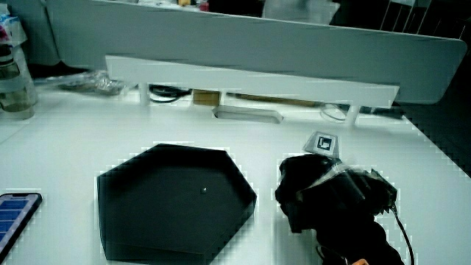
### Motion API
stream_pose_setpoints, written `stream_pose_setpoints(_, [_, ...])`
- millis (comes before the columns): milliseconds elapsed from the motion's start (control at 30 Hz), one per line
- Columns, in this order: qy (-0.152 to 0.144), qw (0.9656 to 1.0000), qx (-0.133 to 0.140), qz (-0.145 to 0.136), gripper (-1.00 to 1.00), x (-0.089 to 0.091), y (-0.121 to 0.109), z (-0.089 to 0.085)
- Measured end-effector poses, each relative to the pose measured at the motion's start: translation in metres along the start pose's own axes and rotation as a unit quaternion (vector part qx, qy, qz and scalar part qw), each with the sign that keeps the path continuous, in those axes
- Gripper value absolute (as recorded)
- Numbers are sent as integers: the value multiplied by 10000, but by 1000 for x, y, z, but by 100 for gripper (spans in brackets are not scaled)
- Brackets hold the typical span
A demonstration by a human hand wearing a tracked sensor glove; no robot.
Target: Pick paper clip from desk
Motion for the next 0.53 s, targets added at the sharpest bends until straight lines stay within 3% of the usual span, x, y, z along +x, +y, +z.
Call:
stream_pose_setpoints(200, [-15, 10000, -29, 15, 100, -12, 3, 0])
stream_pose_setpoints(267, [-13, 9998, 38, 178, 100, -19, -1, 1])
stream_pose_setpoints(467, [81, 9994, 19, 323, 100, -29, -2, 3])
stream_pose_setpoints(533, [190, 9983, -23, 544, 100, -35, -3, 3])
